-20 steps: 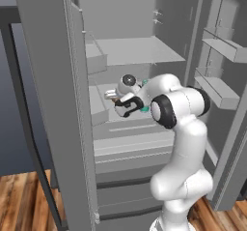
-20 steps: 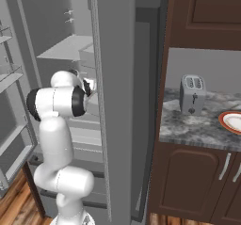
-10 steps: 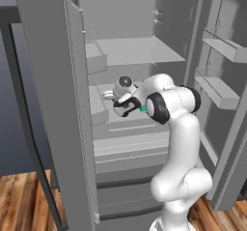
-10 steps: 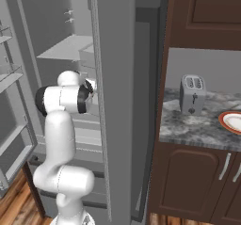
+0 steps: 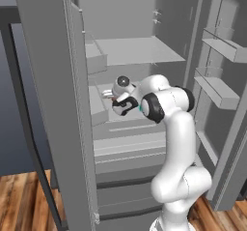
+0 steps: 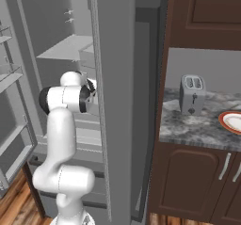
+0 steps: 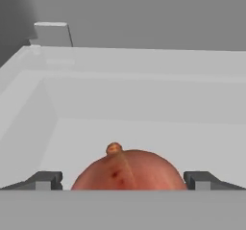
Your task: Pick onion from the fridge and place it on the plate on the counter.
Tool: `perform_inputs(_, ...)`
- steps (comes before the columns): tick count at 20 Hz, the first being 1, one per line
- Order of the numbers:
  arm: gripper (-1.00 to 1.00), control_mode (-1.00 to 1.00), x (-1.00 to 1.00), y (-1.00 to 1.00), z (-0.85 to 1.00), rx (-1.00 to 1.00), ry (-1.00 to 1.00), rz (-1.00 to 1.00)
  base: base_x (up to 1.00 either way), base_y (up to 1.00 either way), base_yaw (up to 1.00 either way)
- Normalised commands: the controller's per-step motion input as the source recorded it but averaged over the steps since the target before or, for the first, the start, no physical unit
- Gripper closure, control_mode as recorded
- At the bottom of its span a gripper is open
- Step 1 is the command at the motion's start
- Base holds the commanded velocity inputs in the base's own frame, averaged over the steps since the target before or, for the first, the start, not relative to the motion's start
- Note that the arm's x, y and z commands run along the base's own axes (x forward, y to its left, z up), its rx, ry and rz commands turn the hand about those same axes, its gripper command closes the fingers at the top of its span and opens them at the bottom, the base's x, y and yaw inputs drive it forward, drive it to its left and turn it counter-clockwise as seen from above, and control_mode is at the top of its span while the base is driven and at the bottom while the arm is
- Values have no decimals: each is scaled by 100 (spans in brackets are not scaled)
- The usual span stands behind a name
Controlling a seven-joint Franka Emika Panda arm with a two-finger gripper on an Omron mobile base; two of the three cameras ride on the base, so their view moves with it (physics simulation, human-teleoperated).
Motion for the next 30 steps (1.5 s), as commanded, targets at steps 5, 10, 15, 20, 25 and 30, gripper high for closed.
perform_inputs(5,100,-100,0,10,-32,0,11,-8,0,0,0)
perform_inputs(10,100,-100,0,1,-43,0,15,-11,0,0,0)
perform_inputs(15,100,-100,-23,0,-56,0,0,-7,0,0,0)
perform_inputs(20,100,-100,-28,0,-36,0,-5,0,0,0,0)
perform_inputs(25,100,-100,-36,2,-2,0,-8,0,0,0,0)
perform_inputs(30,100,-100,-56,1,21,0,-16,0,0,0,0)
